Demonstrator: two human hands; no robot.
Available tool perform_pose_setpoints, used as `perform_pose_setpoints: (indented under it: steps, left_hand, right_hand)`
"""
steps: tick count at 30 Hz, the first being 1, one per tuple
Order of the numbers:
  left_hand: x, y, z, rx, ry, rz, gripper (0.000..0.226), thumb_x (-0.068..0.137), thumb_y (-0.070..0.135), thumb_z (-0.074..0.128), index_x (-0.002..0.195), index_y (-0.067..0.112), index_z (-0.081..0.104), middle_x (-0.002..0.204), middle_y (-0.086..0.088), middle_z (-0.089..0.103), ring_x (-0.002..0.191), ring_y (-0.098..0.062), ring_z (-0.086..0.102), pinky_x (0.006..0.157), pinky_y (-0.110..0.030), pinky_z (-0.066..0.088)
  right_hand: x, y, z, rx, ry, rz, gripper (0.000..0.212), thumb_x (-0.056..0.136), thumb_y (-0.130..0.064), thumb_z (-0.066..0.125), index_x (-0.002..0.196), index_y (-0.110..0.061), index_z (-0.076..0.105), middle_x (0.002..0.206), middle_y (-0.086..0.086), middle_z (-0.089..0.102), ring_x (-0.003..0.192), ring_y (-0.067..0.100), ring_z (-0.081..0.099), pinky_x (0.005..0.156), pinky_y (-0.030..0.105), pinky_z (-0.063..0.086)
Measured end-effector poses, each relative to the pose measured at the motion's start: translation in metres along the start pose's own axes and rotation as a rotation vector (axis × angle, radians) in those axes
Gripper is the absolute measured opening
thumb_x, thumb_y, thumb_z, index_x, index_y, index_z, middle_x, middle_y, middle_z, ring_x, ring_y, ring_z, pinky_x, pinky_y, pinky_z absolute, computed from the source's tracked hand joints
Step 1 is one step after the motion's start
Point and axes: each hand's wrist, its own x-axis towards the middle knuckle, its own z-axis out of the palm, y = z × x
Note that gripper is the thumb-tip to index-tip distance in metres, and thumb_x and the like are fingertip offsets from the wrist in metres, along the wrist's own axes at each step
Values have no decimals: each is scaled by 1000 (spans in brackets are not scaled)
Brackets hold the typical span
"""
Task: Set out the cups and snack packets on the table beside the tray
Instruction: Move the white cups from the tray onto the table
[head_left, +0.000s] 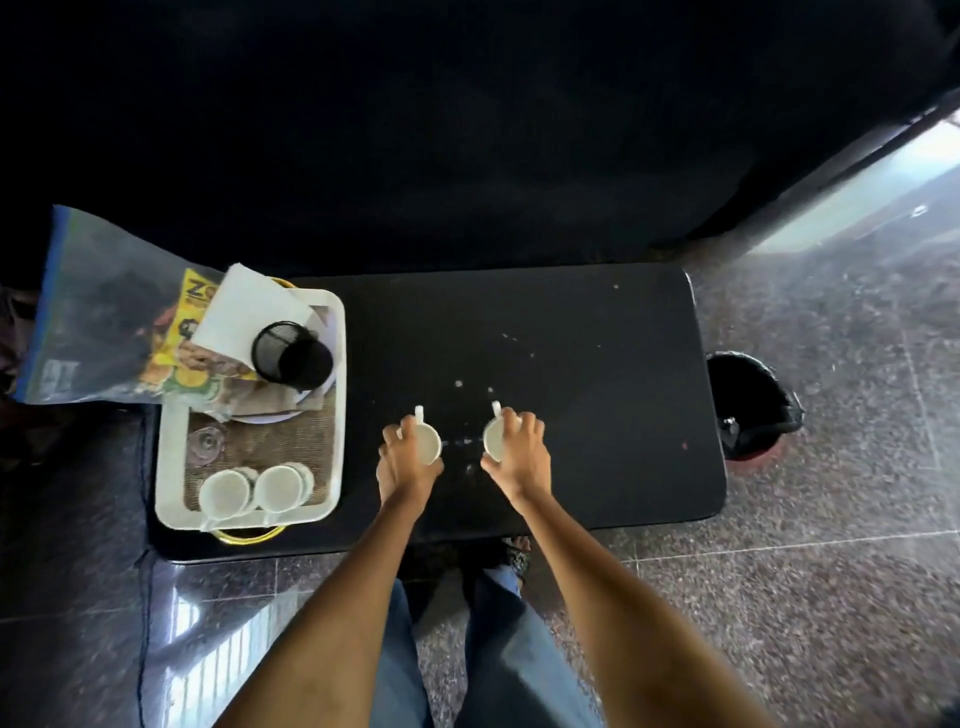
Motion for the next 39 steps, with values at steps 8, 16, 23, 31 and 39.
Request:
perform_pose_setpoints:
  steps: [8, 16, 23, 31, 39]
  left_hand:
    - [13, 17, 32, -34, 46, -55, 69, 75, 20, 74, 133, 10, 38, 132, -17, 43, 113, -39, 53, 86, -47, 49]
    - [4, 1, 6, 56, 102, 13, 86, 74, 44, 74, 140, 10, 31, 145, -10, 36, 128, -32, 42, 86, -48, 51]
    - [-18, -81, -48, 141, 178, -23, 54, 90, 29, 58, 136, 10, 41, 137, -11, 45, 127, -28, 44, 93, -40, 49]
    - [0, -214, -103, 232, 90, -113, 72, 86, -1, 53, 147, 22, 24, 156, -9, 15, 145, -30, 15, 107, -45, 40]
    - [32, -249, -105, 190, -93, 108, 81, 83, 9, 67, 149, 17, 19, 152, -13, 24, 134, -33, 36, 107, -41, 41]
  right_hand:
    - [23, 51, -3, 12, -35, 59, 68, 80, -25, 70, 136, -14, 33, 134, 12, 41, 125, 26, 38, 84, 38, 54]
    - [11, 2, -10, -225, 16, -117, 74, 90, -35, 57, 148, -12, 17, 157, 19, 14, 146, 35, 9, 116, 59, 11]
    - [-18, -114, 11, 4, -88, -431, 51, 92, -14, 48, 140, -3, 35, 151, 18, 28, 144, 31, 19, 116, 40, 25]
    - [-43, -225, 94, -133, -345, -512, 66, 82, -21, 65, 138, -7, 32, 142, 13, 35, 132, 30, 33, 97, 43, 46]
    - [-50, -246, 154, -247, -291, -444, 79, 82, -25, 67, 144, -6, 22, 137, 20, 36, 124, 36, 38, 95, 42, 47]
